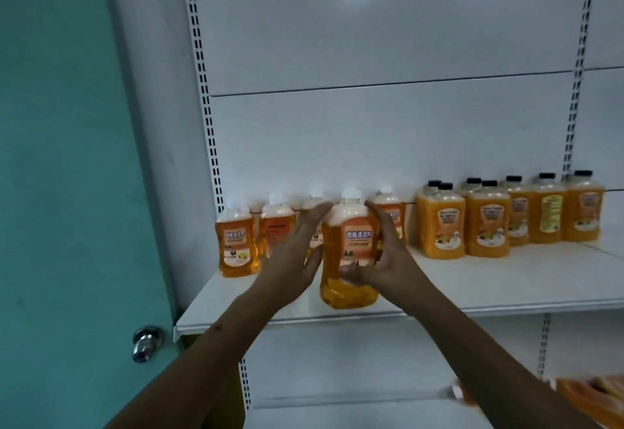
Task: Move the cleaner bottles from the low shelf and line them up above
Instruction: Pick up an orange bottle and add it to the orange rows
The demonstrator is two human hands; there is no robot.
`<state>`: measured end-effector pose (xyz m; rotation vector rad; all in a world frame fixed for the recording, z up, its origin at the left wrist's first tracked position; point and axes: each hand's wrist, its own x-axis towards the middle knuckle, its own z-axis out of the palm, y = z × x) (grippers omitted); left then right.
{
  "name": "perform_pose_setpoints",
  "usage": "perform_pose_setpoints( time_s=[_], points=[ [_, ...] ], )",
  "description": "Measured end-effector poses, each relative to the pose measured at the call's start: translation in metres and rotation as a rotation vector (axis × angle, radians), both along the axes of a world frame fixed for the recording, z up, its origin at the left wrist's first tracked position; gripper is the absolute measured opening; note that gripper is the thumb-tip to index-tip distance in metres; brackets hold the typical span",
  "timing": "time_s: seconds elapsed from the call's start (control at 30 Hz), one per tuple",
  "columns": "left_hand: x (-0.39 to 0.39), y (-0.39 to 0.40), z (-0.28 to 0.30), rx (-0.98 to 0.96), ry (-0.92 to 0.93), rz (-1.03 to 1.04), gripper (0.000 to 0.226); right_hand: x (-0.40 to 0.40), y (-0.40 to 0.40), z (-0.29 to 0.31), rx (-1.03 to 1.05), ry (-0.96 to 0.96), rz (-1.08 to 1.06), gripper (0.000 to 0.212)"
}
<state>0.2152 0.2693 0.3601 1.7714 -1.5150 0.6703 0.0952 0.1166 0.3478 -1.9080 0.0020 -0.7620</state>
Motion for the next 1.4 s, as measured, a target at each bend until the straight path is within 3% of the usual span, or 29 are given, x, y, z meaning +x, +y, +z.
perform_pose_setpoints(
  time_s=[0.1, 0.17, 0.3, 0.43, 0.6, 0.77, 1.0, 1.07, 1.2, 1.3, 1.4],
  points=[
    [0.001, -0.004, -0.019, 0.074, 0.327, -0.137, 0.074, 0.022, -0.007, -0.014, -0.092, -0.038, -0.104, 0.106],
    [0.005, -0.011, -0.034, 0.137, 0.426, -0.134, 0.081, 0.037, -0.011, -0.029, -0.114, -0.03, -0.14, 0.108],
    [0.02, -0.019, -0.055, 0.217, 0.456, -0.049, 0.09, 0.06, -0.014, -0.041, -0.172, 0.004, -0.209, 0.104],
    [0.03, -0.02, -0.067, 0.255, 0.484, 0.013, 0.071, 0.087, -0.018, -0.042, -0.165, 0.035, -0.202, 0.106],
    [0.037, -0.021, -0.062, 0.093, 0.66, 0.026, 0.04, 0.135, -0.019, -0.038, -0.241, 0.116, -0.351, 0.109],
    [0.046, -0.021, -0.072, 0.095, 0.775, 0.161, 0.038, 0.173, -0.021, -0.037, -0.295, 0.177, -0.482, 0.12],
    [0.049, -0.02, -0.076, 0.047, 0.707, 0.199, 0.025, 0.172, -0.014, -0.026, -0.288, 0.238, -0.469, 0.132],
    [0.048, -0.018, -0.077, -0.002, 0.635, 0.213, 0.023, 0.152, -0.003, -0.019, -0.225, 0.16, -0.398, 0.123],
    [0.022, -0.011, -0.077, -0.235, 0.508, 0.107, 0.029, 0.069, 0.019, -0.029, -0.148, 0.093, -0.189, 0.079],
    [-0.026, -0.006, -0.085, -0.369, 0.51, -0.088, 0.029, -0.011, 0.025, -0.05, -0.154, 0.041, -0.226, 0.054],
    [-0.069, -0.018, -0.118, -0.285, 0.548, -0.255, 0.029, -0.08, 0.014, -0.091, -0.124, 0.058, -0.323, 0.04]
  ],
)
